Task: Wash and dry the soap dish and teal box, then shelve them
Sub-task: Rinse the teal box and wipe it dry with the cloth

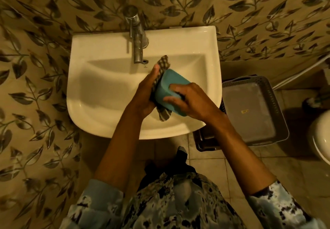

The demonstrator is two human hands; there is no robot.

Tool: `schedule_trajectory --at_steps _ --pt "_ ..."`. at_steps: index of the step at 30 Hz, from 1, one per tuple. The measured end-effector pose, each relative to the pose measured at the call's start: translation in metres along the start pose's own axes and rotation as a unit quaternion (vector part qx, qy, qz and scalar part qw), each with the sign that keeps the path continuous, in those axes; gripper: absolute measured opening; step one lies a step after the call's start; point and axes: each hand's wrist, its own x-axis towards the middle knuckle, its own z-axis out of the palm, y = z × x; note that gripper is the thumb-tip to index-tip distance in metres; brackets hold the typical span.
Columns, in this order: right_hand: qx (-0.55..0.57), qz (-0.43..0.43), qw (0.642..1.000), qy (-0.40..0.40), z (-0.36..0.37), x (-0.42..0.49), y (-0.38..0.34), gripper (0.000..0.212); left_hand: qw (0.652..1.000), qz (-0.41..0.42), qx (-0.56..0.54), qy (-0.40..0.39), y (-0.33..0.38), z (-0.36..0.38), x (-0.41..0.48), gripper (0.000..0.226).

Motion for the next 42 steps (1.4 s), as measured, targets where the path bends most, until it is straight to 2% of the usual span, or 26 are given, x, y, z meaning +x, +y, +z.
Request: schedule_trajectory --at_steps 2,4,6,8,10,12,13,14,15,17,18,19,21,23,24,27,29,31,34,38,39,40,42 --pt "-0.122 -0.054 0.99 -0.036 -0.008 -0.002 -0.001 0.024 0.999 -0.01 -0.041 -0.003 -0.011 -0.008 -0.007 0.066" --pt "-0.163 -0.073 0.982 -0.066 -0.011 -0.004 -0.002 0.028 0.998 -0.004 -0.062 0.019 -0.016 -0.012 -0.012 0.07" --pt "-0.226 -0.092 0.965 -0.094 -0.005 -0.004 -0.003 0.028 0.998 0.011 -0.034 0.052 -0.02 -0.009 -0.016 0.069" --pt "-0.276 -0.109 0.952 -0.078 0.001 -0.009 -0.001 0.029 0.994 0.023 -0.002 0.103 -0.026 -0.006 -0.019 0.065" --pt "-0.257 -0.096 0.962 -0.002 0.003 -0.019 0.004 0.046 0.993 0.019 -0.015 0.117 -0.029 -0.007 -0.019 0.058" --pt "-0.111 -0.008 0.985 0.135 0.005 -0.027 0.006 0.062 0.994 0.017 -0.044 0.097 -0.03 -0.012 -0.02 0.054" --pt "0.012 0.08 0.976 0.202 0.006 -0.028 0.007 0.065 0.995 0.022 -0.048 0.088 -0.029 -0.014 -0.02 0.053" --pt "0.152 0.178 0.942 0.242 0.005 -0.026 0.008 0.066 0.995 0.031 -0.046 0.081 -0.029 -0.016 -0.021 0.053" --pt "0.296 0.265 0.887 0.234 0.003 -0.024 0.011 0.068 0.996 0.045 -0.04 0.073 -0.029 -0.016 -0.023 0.053" --pt "0.532 0.343 0.764 0.123 0.0 -0.023 0.021 0.068 0.996 0.068 -0.023 0.053 -0.029 -0.015 -0.026 0.056" --pt "0.587 0.346 0.728 0.08 -0.001 -0.025 0.023 0.066 0.996 0.077 -0.009 0.053 -0.03 -0.014 -0.027 0.057" --pt "0.608 0.342 0.714 0.061 0.001 -0.025 0.024 0.064 0.994 0.087 0.016 0.065 -0.03 -0.013 -0.028 0.057" --pt "0.603 0.35 0.713 0.081 0.007 -0.025 0.022 0.071 0.981 0.108 0.099 0.129 -0.029 -0.01 -0.028 0.047" --pt "0.584 0.361 0.717 0.117 0.012 -0.026 0.021 0.081 0.953 0.136 0.172 0.209 -0.028 -0.009 -0.028 0.036" --pt "0.565 0.363 0.727 0.141 0.014 -0.026 0.02 0.078 0.939 0.148 0.186 0.247 -0.026 -0.009 -0.028 0.033" --pt "0.468 0.336 0.786 0.223 0.017 -0.027 0.021 0.044 0.908 0.157 0.204 0.331 -0.011 -0.017 -0.035 0.023" --pt "0.405 0.306 0.822 0.258 0.016 -0.029 0.017 0.028 0.896 0.167 0.265 0.316 0.003 -0.022 -0.044 0.024" --pt "0.351 0.279 0.85 0.275 0.018 -0.029 0.014 0.03 0.876 0.207 0.354 0.252 0.012 -0.015 -0.053 0.022" --pt "0.319 0.233 0.87 0.296 0.025 -0.029 0.01 0.044 0.806 0.251 0.494 0.21 0.004 0.02 -0.056 0.02" --pt "0.302 0.172 0.878 0.328 0.032 -0.029 0.004 0.043 0.709 0.237 0.614 0.253 -0.027 0.062 -0.052 0.023" --pt "0.293 0.162 0.879 0.339 0.034 -0.03 0.004 0.041 0.704 0.218 0.628 0.251 -0.032 0.065 -0.05 0.022" --pt "0.285 0.157 0.877 0.352 0.034 -0.03 0.003 0.04 0.713 0.195 0.629 0.24 -0.034 0.064 -0.048 0.021" --pt "0.267 0.155 0.872 0.379 0.034 -0.032 0.005 0.04 0.759 0.161 0.604 0.181 -0.034 0.063 -0.043 0.02"
